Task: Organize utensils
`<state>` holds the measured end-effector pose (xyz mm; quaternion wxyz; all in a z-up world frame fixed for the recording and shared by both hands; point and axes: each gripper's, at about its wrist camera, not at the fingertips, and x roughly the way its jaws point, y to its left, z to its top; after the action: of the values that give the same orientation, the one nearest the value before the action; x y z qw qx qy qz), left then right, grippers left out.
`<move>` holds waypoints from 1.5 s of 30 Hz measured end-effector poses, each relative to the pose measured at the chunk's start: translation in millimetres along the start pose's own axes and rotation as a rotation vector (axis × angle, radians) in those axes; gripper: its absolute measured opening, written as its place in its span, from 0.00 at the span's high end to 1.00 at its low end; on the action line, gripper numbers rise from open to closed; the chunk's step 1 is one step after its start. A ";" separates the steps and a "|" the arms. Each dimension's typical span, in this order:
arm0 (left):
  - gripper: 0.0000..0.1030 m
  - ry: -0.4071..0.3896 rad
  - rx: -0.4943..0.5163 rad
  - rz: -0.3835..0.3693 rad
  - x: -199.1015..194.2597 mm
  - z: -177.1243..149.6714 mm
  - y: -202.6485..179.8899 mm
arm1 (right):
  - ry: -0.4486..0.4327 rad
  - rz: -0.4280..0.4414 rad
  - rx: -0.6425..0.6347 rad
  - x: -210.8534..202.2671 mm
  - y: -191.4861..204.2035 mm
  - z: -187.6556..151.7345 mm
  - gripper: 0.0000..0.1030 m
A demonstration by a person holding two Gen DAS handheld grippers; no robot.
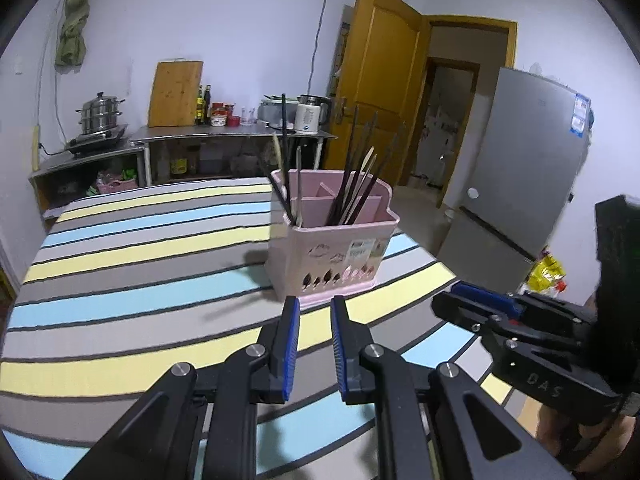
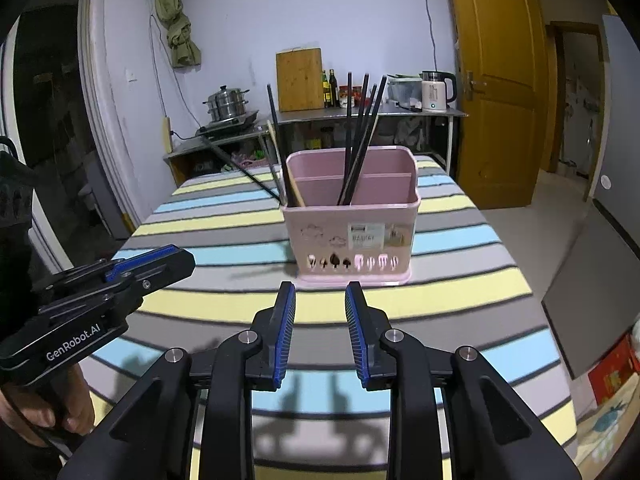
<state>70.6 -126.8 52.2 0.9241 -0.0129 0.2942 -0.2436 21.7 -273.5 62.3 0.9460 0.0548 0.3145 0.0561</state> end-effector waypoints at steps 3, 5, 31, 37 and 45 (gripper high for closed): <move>0.85 -0.001 0.010 -0.002 -1.5 -8.2 -2.7 | -0.010 -0.008 0.000 -2.6 2.3 -8.4 0.74; 0.85 -0.004 0.006 -0.006 -3.4 -13.2 -2.9 | -0.015 -0.011 0.001 -3.4 3.1 -11.7 0.74; 0.85 -0.021 0.002 0.008 -7.3 -21.3 -4.2 | -0.024 -0.018 -0.028 -6.1 10.8 -20.1 0.70; 0.85 -0.023 0.004 0.005 -8.4 -21.3 -3.7 | -0.025 -0.019 -0.029 -6.0 11.1 -20.2 0.70; 0.85 -0.026 0.006 0.010 -9.9 -21.9 -4.2 | -0.022 -0.018 -0.029 -6.1 11.6 -20.1 0.70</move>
<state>49.7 -123.4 40.1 0.9290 -0.0120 0.2815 -0.2399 4.0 -261.5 51.5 0.9506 0.0389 0.3037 0.0514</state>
